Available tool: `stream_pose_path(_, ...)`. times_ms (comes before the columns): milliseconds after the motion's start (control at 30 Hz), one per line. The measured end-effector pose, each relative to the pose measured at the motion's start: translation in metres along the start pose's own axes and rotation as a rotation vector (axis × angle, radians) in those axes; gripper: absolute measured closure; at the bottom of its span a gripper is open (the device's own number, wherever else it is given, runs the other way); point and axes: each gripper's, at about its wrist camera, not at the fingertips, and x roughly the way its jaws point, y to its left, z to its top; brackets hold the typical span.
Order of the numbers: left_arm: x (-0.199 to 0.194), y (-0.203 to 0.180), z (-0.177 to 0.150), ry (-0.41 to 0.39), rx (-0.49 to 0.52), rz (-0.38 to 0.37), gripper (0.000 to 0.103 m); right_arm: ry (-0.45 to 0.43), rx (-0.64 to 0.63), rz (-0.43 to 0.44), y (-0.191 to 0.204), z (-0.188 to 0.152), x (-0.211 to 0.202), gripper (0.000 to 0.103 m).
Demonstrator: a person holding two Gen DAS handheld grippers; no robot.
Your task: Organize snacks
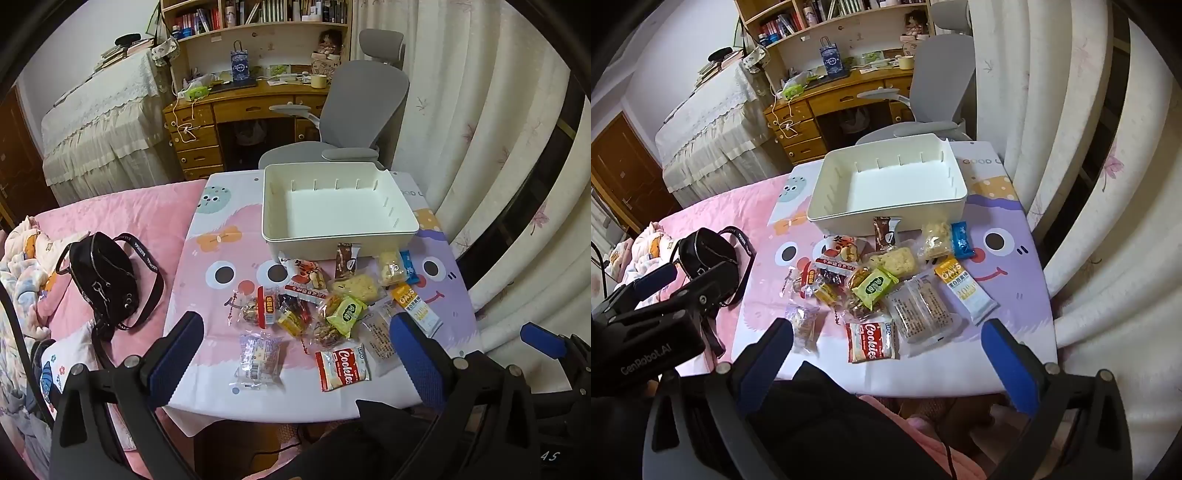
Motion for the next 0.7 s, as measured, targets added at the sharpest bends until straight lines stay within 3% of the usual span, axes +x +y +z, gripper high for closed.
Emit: stream_pose_path(700,-0.0004,-0.0006,-0.0002,-0.001,-0.010,-0.013,0.003,0.009,-0.001,-0.008,0.0018,-0.0050,-0.0019,0.001)
